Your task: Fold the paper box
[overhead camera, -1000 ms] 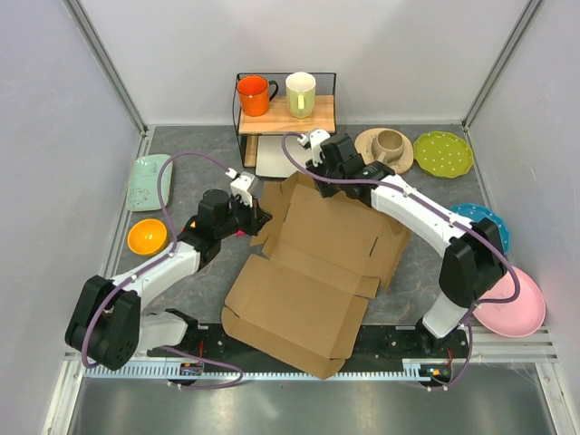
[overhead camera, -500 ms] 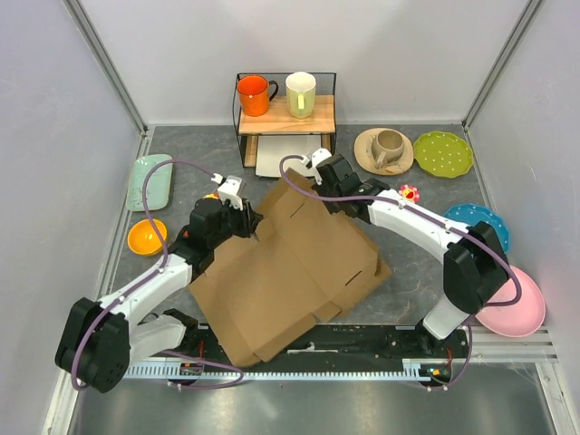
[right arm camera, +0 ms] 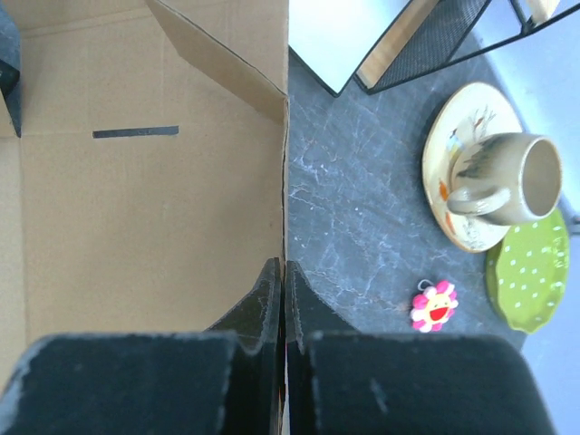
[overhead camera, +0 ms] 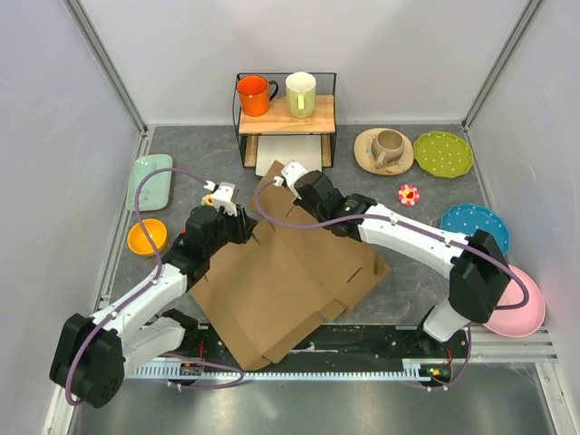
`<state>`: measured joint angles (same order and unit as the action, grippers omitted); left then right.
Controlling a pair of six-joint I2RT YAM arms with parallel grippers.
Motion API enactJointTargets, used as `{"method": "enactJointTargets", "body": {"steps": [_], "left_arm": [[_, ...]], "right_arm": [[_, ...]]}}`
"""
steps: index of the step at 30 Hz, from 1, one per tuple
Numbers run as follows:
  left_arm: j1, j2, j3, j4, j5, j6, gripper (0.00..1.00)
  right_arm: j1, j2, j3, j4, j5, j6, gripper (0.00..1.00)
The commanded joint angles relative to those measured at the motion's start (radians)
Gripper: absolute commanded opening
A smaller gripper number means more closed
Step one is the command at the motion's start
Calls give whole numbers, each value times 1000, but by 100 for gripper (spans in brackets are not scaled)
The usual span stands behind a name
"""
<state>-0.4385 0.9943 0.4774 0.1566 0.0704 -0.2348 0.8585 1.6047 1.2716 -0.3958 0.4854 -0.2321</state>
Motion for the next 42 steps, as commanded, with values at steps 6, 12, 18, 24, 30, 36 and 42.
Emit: {"method": "enactJointTargets", "body": {"steps": [6,12,18,24,30,36,42], "left_arm": [[1,1,1,-107,-14,-92,43],[1,96,10,-69,5,-167,46],[0,208,12,53,74,-242,48],[0,213,-13,116,91,-232,54],[0,297,21,149,123,-221,61],[-2,300,13,144,163,-224,66],[-12,329,24,144,184,-204,54]], "right_arm": [[86,-158,-103,60,145,-194,0],[109,-193,-121,75,180,-222,0],[157,-169,-149,100,203,-223,0],[178,-180,-156,104,197,-217,0],[188,-183,-156,103,186,-202,0],[191,-195,-170,110,188,-194,0],[192,-189,-173,115,188,-185,0]]}}
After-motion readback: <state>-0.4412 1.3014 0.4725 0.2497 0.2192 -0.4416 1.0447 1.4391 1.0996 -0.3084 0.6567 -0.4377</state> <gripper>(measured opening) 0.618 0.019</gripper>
